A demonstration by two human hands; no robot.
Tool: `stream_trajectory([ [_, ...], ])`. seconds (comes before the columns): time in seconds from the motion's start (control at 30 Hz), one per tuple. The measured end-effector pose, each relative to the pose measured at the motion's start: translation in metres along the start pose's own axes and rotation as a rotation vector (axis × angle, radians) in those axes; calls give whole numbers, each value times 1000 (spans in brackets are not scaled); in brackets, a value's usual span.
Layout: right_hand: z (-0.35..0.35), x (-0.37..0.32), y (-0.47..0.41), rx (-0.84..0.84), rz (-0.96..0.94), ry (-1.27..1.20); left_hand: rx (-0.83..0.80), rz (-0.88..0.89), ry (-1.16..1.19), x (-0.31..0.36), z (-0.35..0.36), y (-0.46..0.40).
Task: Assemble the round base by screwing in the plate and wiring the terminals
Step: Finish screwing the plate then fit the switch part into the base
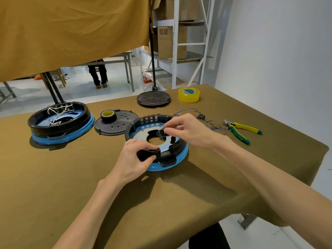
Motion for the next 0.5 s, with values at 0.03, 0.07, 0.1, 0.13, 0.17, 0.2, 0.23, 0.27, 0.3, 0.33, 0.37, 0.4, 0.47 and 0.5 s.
stream_trajectory([
  [0.03,-2,0,-3,-4,11,40,2,-1,1,0,1,0],
  [0.07,-2,1,-4,-23,36,73,6,-4,12,1,1,1],
  [0.1,-1,5,-4,-35,68,71,12,-8,33,2,1,1],
  [0.13,0,8,-2,-33,94,40,26,-17,64,2,1,2],
  [0.17,1,10,0,-21,111,-1,44,-29,101,3,-1,2],
  [0.2,1,12,3,-5,124,-41,66,-39,139,4,-2,2],
  [0.23,1,14,5,7,133,-77,87,-45,174,5,-4,1],
  [0.27,1,14,8,7,140,-111,106,-49,204,7,-5,0],
  [0.3,2,13,10,-1,141,-137,123,-47,229,10,-7,-1],
  [0.33,3,11,11,-12,141,-154,139,-42,251,14,-7,-3],
  [0.37,4,9,13,-23,142,-167,152,-38,273,17,-7,-4],
  [0.4,5,8,14,-31,145,-182,160,-38,295,18,-6,-5],
  [0.47,8,6,17,-42,155,-208,165,-44,332,18,-4,-7],
  [0.5,9,7,19,-47,168,-222,169,-49,344,18,-3,-7],
])
Point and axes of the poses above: each hand's wrist, its own y-axis away from the middle knuckle, its own z-axis out of the palm, x = y × z, the point moved 7 cm from there along -y, towards the middle knuckle, and after that the axes turned 6 degrees about -y, right-handed, at the moved point
